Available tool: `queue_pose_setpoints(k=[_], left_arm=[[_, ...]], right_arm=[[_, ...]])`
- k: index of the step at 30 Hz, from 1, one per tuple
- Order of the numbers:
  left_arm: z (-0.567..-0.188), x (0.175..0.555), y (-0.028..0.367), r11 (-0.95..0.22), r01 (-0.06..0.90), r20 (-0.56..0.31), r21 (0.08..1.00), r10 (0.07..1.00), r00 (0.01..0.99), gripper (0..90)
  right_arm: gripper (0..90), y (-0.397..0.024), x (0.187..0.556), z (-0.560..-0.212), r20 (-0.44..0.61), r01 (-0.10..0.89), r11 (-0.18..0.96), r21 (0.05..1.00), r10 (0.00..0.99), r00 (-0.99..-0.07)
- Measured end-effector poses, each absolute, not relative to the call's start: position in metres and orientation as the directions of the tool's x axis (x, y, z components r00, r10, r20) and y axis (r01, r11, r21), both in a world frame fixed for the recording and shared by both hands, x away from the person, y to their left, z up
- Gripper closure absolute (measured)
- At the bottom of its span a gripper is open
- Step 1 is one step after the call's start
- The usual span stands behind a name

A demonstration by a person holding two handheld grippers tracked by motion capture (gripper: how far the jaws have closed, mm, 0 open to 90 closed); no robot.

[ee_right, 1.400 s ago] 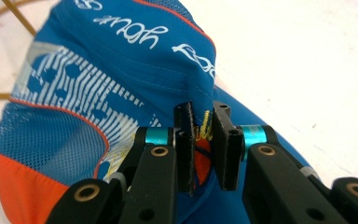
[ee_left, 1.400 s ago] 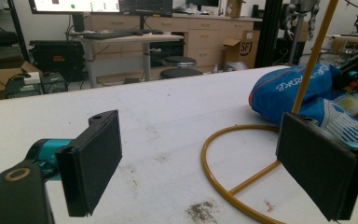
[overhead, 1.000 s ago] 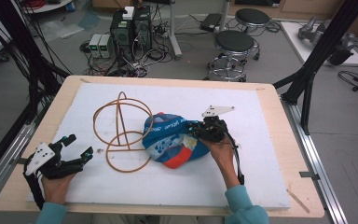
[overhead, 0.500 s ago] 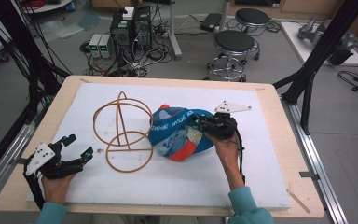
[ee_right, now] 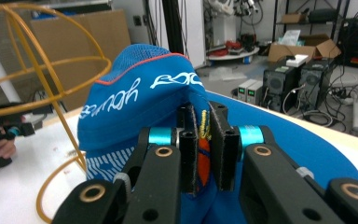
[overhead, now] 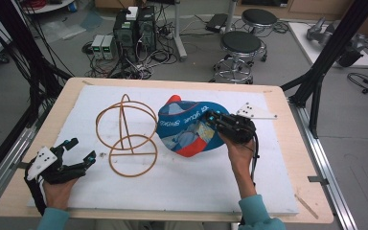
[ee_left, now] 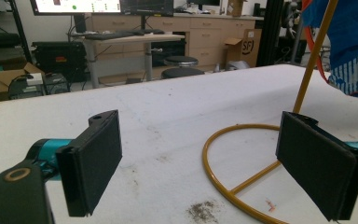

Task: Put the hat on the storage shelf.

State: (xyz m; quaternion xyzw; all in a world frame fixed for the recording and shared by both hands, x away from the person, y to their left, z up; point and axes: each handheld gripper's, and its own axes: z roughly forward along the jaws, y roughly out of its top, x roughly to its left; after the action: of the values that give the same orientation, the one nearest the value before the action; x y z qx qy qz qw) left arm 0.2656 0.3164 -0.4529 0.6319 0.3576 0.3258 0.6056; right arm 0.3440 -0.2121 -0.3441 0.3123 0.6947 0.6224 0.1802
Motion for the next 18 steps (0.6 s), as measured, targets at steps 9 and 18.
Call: queue_pose_setpoints(k=[9, 18], left_arm=[[-0.453, 0.266, 0.316, -0.017, 0.057, -0.016, 0.998, 0.846, 0.532, 14.7], [-0.453, 0.265, 0.316, -0.023, 0.056, -0.010, 0.998, 0.847, 0.532, 14.7]], right_arm=[[83.4, -0.214, 0.334, -0.326, 0.138, 0.176, -0.004, 0.984, 0.641, -0.755], [83.4, -0.220, 0.308, -0.286, 0.108, 0.111, -0.033, 0.993, 0.604, -0.790]])
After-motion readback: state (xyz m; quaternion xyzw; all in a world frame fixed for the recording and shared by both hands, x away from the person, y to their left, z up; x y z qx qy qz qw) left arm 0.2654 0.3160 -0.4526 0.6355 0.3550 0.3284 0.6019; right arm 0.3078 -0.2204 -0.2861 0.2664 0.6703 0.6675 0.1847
